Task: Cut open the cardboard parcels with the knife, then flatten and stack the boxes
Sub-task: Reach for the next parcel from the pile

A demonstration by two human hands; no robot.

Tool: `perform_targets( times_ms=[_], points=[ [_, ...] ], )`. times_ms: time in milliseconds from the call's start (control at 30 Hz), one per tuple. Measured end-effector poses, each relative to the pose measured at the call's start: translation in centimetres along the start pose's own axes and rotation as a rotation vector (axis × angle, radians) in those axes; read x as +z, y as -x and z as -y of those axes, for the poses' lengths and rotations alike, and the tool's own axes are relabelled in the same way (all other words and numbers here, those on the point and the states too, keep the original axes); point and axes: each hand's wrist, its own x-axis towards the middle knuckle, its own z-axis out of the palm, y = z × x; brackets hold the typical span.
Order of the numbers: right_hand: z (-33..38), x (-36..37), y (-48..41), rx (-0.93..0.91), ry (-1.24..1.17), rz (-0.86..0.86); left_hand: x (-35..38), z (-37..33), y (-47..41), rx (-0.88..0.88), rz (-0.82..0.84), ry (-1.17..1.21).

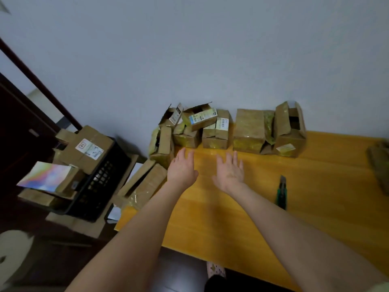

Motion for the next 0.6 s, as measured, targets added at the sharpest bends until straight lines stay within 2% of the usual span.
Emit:
perform_targets(
  times_ms=[200, 300, 433, 600],
  points=[
    [5.4, 1.2, -6.1, 0.000, -0.076, 0.097, -1.9, 7.4, -5.5, -0.178, -0.117, 0.103],
    [7.9, 1.8, -8.1, 0.040, -0.142, 0.184, -2.7, 11.4, -6.8, -0.306, -0.118, 0.127],
    [10.5, 3.1, -9.3, 0.126, -0.334, 0.264, -2.2, 16.2, -8.6, -0.459, 0.067, 0.202],
    [12.4, 6.2, -9.6, 0.268, -0.483, 0.437, 0.2, 20.6, -9.7, -0.355, 0.373, 0.179]
  ],
)
